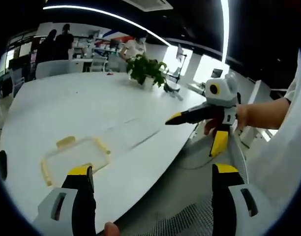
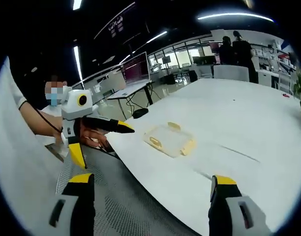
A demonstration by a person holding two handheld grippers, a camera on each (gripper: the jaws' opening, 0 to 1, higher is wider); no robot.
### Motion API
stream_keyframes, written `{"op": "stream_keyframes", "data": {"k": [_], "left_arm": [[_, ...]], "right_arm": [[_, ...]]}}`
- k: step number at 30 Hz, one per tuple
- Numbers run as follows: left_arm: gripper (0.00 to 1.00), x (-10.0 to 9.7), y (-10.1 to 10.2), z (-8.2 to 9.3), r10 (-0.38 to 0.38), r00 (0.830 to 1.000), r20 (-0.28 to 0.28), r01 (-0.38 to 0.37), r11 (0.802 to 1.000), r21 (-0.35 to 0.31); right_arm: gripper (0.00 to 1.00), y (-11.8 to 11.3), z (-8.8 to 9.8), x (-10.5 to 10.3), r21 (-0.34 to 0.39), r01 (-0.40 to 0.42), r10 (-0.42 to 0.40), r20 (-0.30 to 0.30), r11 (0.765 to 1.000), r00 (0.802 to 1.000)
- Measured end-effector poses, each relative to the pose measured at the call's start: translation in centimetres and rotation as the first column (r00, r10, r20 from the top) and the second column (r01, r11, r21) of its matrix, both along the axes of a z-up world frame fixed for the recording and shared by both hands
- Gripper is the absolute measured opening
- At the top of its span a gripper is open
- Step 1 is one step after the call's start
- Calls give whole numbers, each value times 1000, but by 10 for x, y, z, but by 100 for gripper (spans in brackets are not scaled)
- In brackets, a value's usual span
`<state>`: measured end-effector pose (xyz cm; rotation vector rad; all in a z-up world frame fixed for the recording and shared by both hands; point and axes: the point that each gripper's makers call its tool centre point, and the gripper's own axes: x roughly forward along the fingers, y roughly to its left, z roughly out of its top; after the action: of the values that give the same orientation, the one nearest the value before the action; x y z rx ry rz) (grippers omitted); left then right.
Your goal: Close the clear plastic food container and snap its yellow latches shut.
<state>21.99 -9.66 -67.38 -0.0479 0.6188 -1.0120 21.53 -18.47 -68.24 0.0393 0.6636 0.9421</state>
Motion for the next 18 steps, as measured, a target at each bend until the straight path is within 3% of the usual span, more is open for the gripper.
{"op": "stream_keyframes", "data": {"k": [18], "left_arm": [[99, 4, 2, 3, 26, 1000, 0, -26, 999, -18]], "right_arm": [[99, 3, 6, -2, 25, -10, 10, 18, 1000, 1000]]}}
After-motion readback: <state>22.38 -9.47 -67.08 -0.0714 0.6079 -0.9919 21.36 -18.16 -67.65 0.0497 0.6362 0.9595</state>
